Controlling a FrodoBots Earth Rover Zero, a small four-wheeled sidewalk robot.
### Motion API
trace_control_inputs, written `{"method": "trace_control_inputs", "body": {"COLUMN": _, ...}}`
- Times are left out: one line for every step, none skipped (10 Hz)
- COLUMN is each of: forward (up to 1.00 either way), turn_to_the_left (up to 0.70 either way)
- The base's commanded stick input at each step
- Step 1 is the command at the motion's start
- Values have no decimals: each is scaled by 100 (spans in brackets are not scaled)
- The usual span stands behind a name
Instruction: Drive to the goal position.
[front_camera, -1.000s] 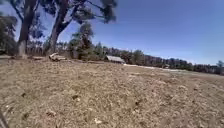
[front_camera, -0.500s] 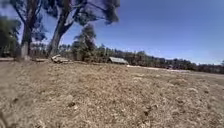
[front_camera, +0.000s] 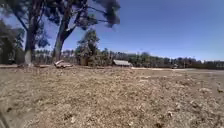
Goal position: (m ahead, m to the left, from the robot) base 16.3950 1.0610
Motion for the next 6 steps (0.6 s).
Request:
{"method": "trace_control_inputs", "body": {"forward": 70, "turn_to_the_left": -35}}
{"method": "trace_control_inputs", "body": {"forward": 70, "turn_to_the_left": -35}}
{"method": "trace_control_inputs", "body": {"forward": 70, "turn_to_the_left": -35}}
{"method": "trace_control_inputs", "body": {"forward": 70, "turn_to_the_left": -35}}
{"method": "trace_control_inputs", "body": {"forward": 70, "turn_to_the_left": -35}}
{"method": "trace_control_inputs", "body": {"forward": 70, "turn_to_the_left": -35}}
